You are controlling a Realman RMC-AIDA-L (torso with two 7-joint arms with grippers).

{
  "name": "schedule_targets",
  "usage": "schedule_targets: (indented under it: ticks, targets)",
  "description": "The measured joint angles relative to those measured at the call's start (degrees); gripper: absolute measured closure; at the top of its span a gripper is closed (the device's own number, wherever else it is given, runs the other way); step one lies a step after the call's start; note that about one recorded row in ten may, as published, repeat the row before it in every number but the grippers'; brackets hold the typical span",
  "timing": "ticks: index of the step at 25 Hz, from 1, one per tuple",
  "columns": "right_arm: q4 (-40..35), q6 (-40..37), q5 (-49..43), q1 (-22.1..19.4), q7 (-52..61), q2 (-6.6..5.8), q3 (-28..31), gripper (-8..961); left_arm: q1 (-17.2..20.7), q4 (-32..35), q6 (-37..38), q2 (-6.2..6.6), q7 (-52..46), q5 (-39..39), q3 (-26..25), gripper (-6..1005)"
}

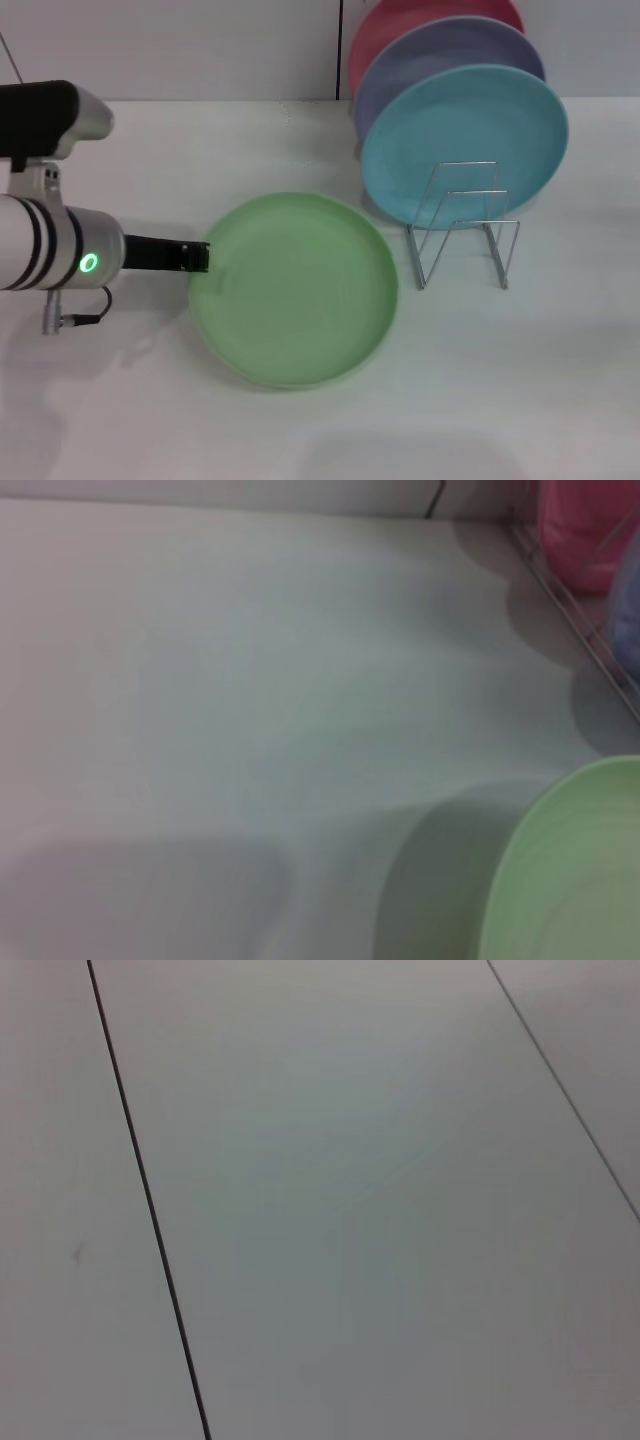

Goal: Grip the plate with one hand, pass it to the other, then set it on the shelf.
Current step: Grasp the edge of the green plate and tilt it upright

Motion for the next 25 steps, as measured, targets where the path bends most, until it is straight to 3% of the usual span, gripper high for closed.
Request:
schedule_targets:
  ticks: [16, 25]
  targets:
    - [0.0, 1.5, -0.1, 0.9, -0.1, -0.42, -0.1, 378, 6.2, 0.7, 10.1, -0.03, 14.9, -10.1, -6.6, 963]
    - [0.0, 1.5, -0.1, 1.7, -0.1, -0.42, -0.7, 378, 9.5, 6.9, 26.5, -0.26, 29.1, -22.8, -6.0, 963]
